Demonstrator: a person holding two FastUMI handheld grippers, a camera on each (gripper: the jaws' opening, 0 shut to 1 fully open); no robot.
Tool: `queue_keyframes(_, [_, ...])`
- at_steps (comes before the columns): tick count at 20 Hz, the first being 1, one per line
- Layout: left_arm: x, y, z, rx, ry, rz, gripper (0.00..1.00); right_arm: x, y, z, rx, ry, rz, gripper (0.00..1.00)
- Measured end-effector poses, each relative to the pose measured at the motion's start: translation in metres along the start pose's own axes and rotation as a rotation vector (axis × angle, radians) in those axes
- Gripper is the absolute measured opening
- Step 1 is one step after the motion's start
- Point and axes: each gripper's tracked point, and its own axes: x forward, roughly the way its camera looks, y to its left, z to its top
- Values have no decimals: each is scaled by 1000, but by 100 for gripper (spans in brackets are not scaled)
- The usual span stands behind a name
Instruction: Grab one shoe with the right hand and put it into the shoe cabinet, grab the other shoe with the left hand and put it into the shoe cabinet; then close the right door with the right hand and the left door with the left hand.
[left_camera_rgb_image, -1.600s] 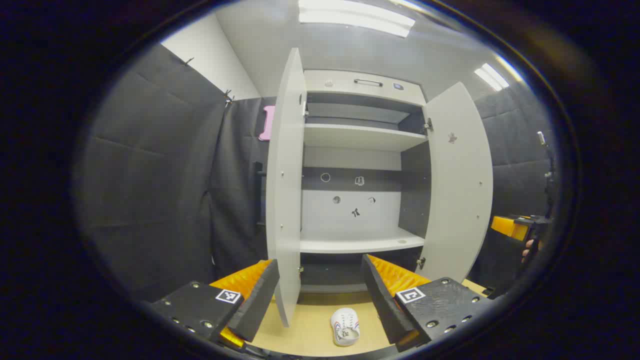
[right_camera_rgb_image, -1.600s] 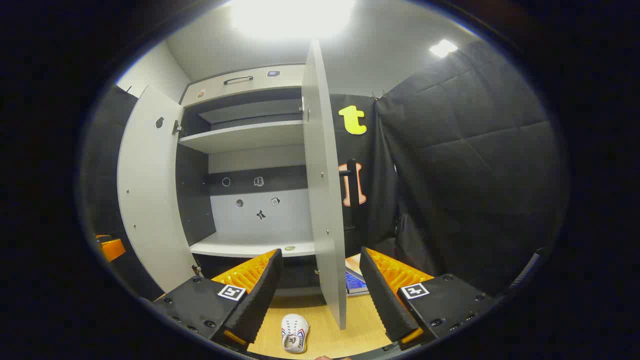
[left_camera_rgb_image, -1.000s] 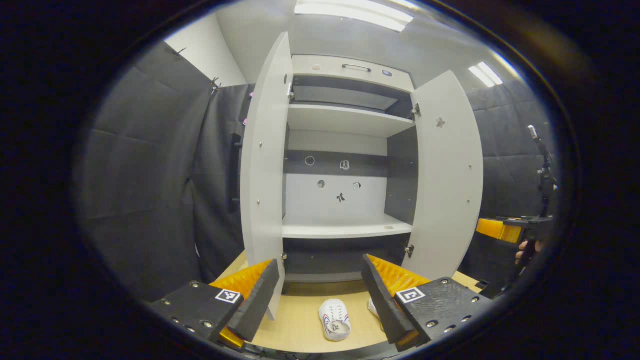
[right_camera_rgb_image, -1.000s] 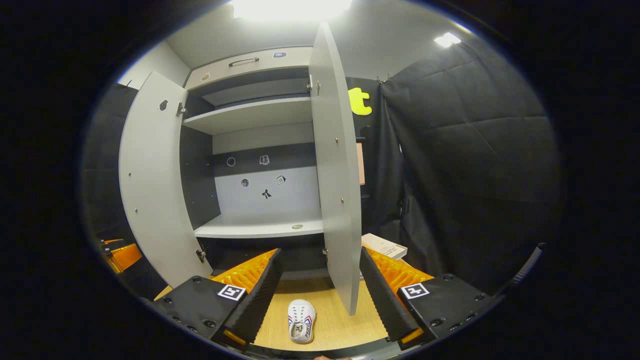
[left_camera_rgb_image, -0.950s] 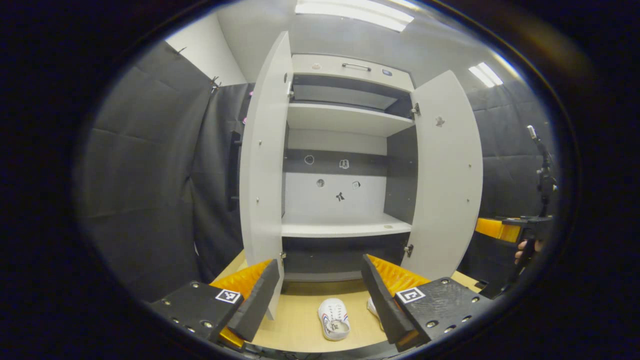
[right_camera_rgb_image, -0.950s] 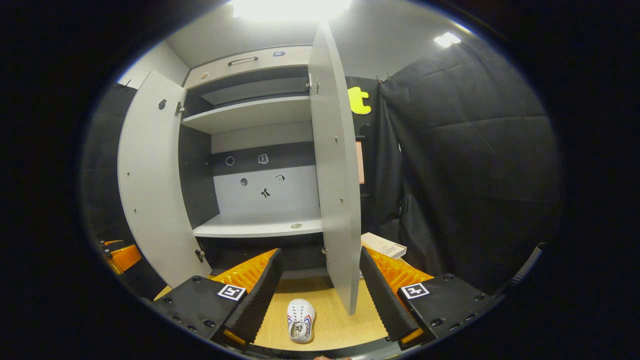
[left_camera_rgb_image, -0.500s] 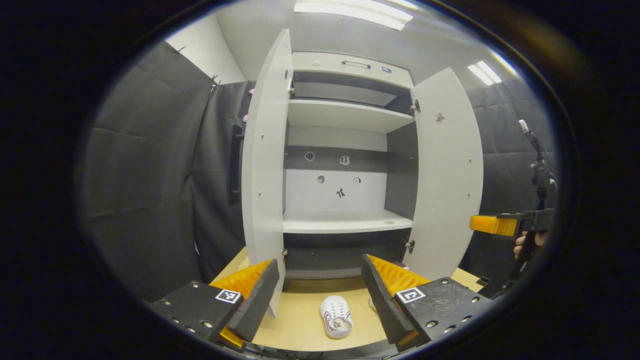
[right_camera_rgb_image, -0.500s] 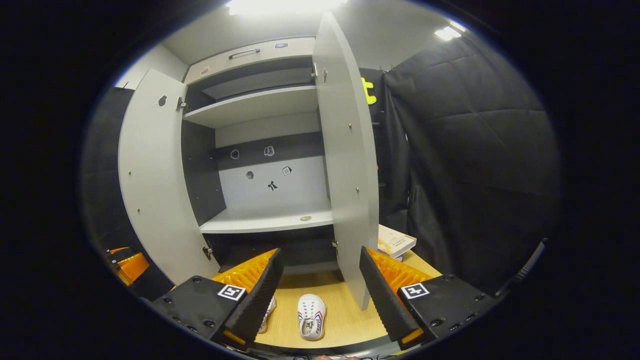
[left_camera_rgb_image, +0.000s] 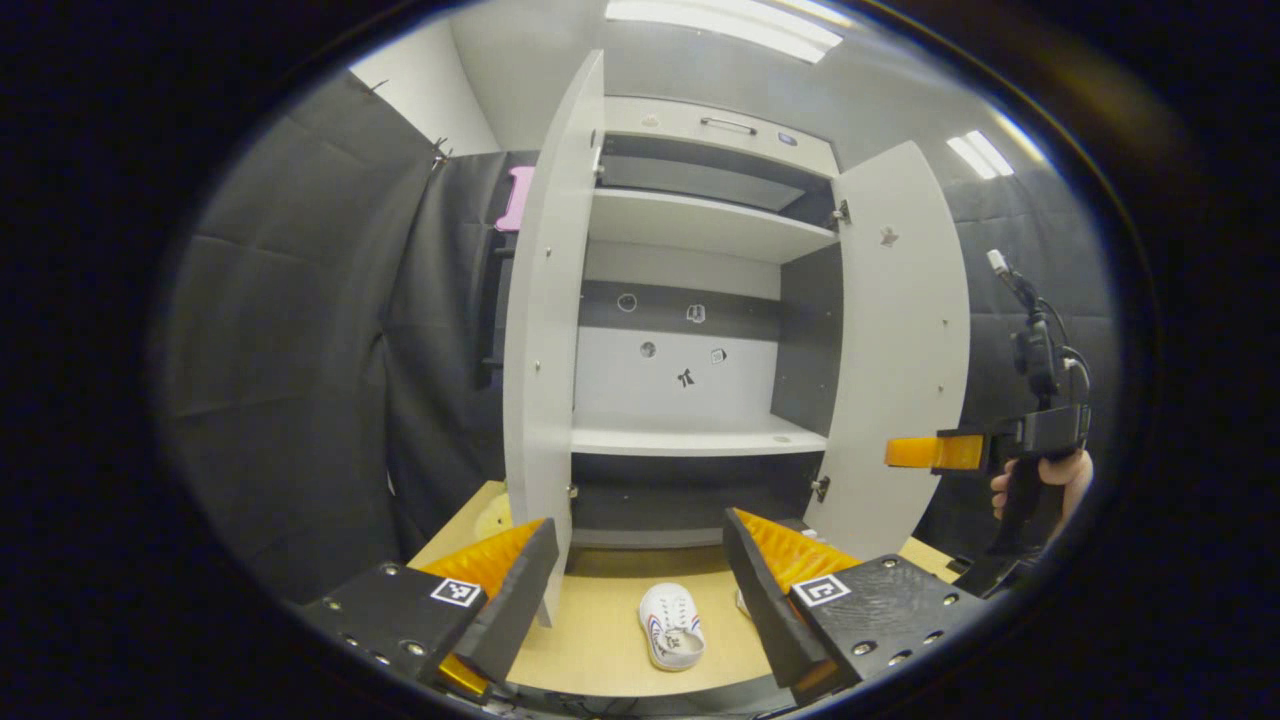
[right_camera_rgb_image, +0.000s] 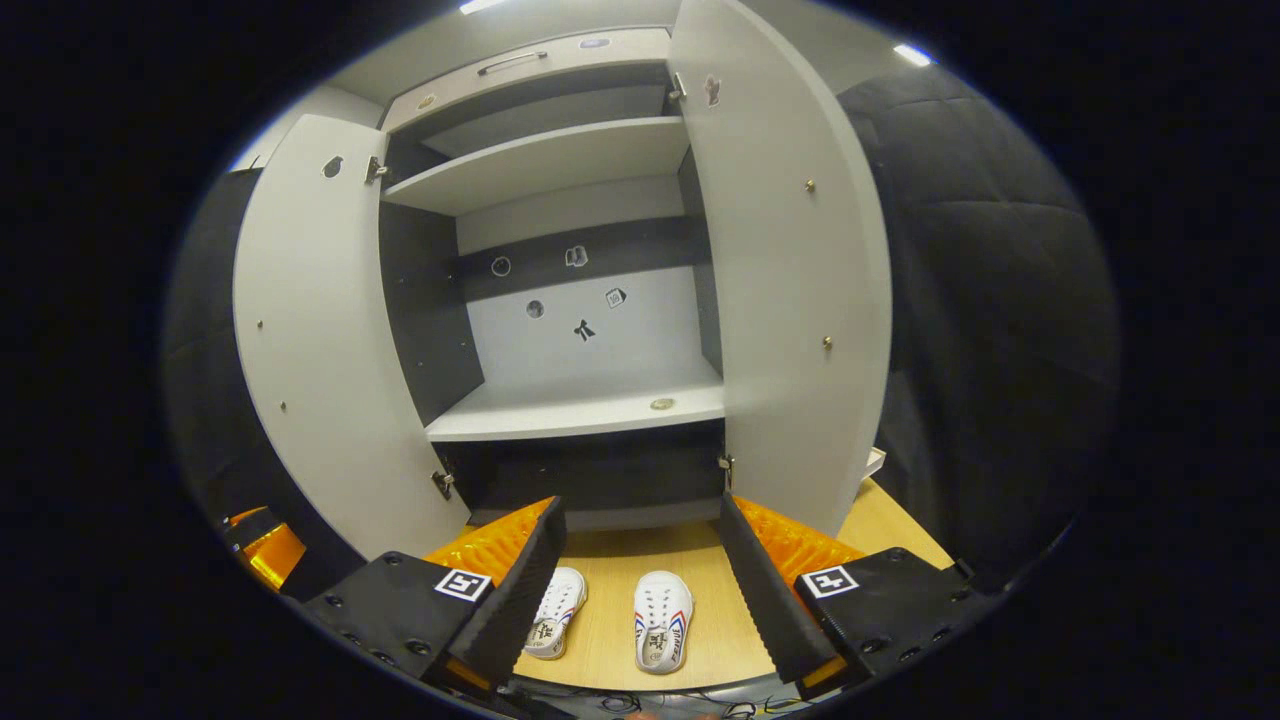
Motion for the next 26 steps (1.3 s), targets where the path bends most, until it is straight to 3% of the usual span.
queue_keyframes(5, [-12, 7, -16, 3, 42, 9, 96, 36, 7, -54, 16, 150, 22, 97])
queue_keyframes(6, [-15, 9, -19, -1, 51, 16, 96, 42, 7, -65, 16, 181, 24, 92])
queue_keyframes(7, [-18, 12, -22, -8, 62, 23, 94, 47, 7, -76, 13, 214, 23, 97])
queue_keyframes(11, [-21, 15, -38, -5, 106, 26, 94, 62, 14, -122, 23, 334, 47, 98])
queue_keyframes(18, [-4, 1, -59, -39, 177, 17, 96, 110, 14, -181, -19, 436, 66, 96])
queue_keyframes(24, [15, -10, -69, 23, 241, 14, 94, 145, 11, -251, -3, 595, 53, 96])
queue_keyframes(25, [18, -12, -69, 21, 252, 15, 96, 148, 9, -262, -5, 616, 50, 95])
queue_keyframes(26, [20, -13, -72, 18, 266, 20, 96, 150, 10, -271, -8, 640, 55, 86])
